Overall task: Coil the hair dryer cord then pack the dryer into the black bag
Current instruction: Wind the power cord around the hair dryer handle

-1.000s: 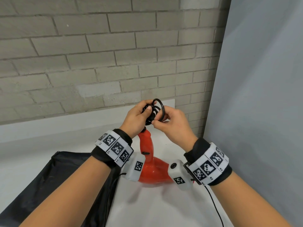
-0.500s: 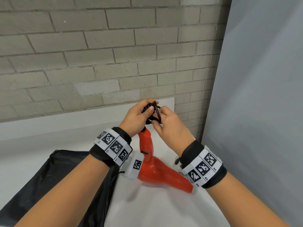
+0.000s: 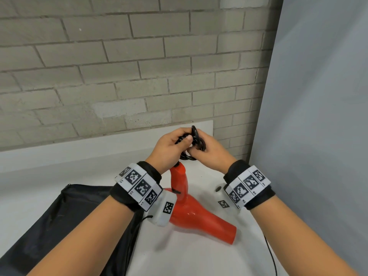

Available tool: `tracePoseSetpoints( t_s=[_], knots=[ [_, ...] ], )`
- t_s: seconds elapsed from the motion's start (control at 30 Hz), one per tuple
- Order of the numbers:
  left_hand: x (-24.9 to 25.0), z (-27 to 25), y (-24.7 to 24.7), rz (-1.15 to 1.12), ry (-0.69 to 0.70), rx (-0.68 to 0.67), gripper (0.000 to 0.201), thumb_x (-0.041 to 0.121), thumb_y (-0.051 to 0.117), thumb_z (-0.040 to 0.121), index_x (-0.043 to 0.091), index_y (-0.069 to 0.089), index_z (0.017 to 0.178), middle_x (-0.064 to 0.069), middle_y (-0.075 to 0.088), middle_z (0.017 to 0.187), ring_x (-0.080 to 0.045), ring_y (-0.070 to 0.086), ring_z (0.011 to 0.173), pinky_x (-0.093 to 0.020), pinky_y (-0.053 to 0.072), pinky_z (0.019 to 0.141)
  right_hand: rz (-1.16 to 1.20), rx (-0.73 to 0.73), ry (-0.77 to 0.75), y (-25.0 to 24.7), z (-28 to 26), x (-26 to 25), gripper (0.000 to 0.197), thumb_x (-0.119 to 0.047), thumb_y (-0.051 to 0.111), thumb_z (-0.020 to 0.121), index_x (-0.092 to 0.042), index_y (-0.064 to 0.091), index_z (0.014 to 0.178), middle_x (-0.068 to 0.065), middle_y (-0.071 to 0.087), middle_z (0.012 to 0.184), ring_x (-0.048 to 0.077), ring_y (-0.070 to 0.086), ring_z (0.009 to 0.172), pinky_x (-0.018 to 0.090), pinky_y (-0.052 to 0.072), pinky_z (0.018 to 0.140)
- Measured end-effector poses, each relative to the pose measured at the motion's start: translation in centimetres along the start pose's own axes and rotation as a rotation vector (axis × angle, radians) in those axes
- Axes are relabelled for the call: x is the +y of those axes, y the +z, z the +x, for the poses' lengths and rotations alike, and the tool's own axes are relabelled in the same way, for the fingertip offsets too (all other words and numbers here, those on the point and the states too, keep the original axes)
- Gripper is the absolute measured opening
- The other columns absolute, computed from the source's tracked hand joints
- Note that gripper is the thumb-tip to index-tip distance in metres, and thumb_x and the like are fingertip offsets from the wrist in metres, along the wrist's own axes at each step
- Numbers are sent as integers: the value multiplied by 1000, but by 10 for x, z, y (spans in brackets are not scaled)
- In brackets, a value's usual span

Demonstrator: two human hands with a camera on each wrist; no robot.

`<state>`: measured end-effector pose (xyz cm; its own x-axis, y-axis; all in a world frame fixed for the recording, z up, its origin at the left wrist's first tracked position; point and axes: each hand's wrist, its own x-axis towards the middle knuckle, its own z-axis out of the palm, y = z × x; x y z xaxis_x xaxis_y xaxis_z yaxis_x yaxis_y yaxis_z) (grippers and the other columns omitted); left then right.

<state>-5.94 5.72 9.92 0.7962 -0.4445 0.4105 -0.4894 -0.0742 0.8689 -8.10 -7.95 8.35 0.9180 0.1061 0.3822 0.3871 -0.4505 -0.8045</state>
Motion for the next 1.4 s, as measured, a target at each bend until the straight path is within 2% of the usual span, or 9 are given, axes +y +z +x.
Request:
tracePoseSetpoints(
  t_s=[0.07,0.2,0.33,0.47,0.57,0.73,0.97,1.13,1.4],
  knots=[
    [0,2,2,-32,-18,6,21,8,44,92,21,59,99,1,62,86,-2,60,67,-17,52,66,155,-66,-10,-6,-4,11,43,-22,57,76,-17,50,118,-2,61,96,5,59,85,22,49,80],
    [-1,7,-5,-105,-96,60,24,5,42,93,22,59,93,-3,55,86,-1,54,47,-18,50,47,110,-121,63,-12,-12,29,10,-24,47,90,-24,55,94,-9,44,64,-3,42,55,14,35,60],
    [1,6,-6,-2,-69,-12,21,6,45,91,17,62,94,4,56,79,0,50,45,-8,39,52,-223,9,131,-23,-15,42,25,-19,41,96,-17,66,93,-10,40,55,6,37,51,22,31,55],
    [4,5,5,21,-19,2,8,11,59,85,15,65,88,10,62,82,7,56,61,-6,43,59,-387,210,207,-35,-10,29,23,-23,42,94,-19,65,91,-5,62,76,17,56,76,31,43,71],
    [0,6,11,57,14,42,18,9,65,80,27,64,79,12,63,83,8,58,74,-8,46,72,-441,395,139,-41,-11,7,24,-22,43,94,-14,66,96,-1,64,80,20,56,78,27,39,66],
    [-2,10,13,182,53,101,20,10,62,82,30,59,87,20,60,90,-1,58,88,-33,51,86,-493,497,-40,-43,-24,-29,25,-23,45,94,-11,65,86,-1,55,67,20,52,67,31,39,60],
    [-1,11,7,255,11,124,21,14,64,81,32,55,87,15,58,84,-15,60,83,-43,53,84,-254,209,-31,-32,-32,-41,20,-13,45,93,-14,65,89,-11,51,64,-3,50,56,11,35,53],
    [-5,13,-1,203,-33,198,22,13,62,83,33,55,84,13,57,86,-15,57,85,-45,52,85,-401,-107,118,-42,-40,-30,29,-1,53,86,-17,65,107,-6,65,94,-4,56,66,-3,38,55],
    [3,7,9,144,74,94,19,13,53,89,32,52,89,14,55,81,0,54,76,-21,45,71,362,181,109,-32,-28,-42,19,8,53,85,-10,54,89,2,56,87,15,62,61,16,55,53]
  ],
)
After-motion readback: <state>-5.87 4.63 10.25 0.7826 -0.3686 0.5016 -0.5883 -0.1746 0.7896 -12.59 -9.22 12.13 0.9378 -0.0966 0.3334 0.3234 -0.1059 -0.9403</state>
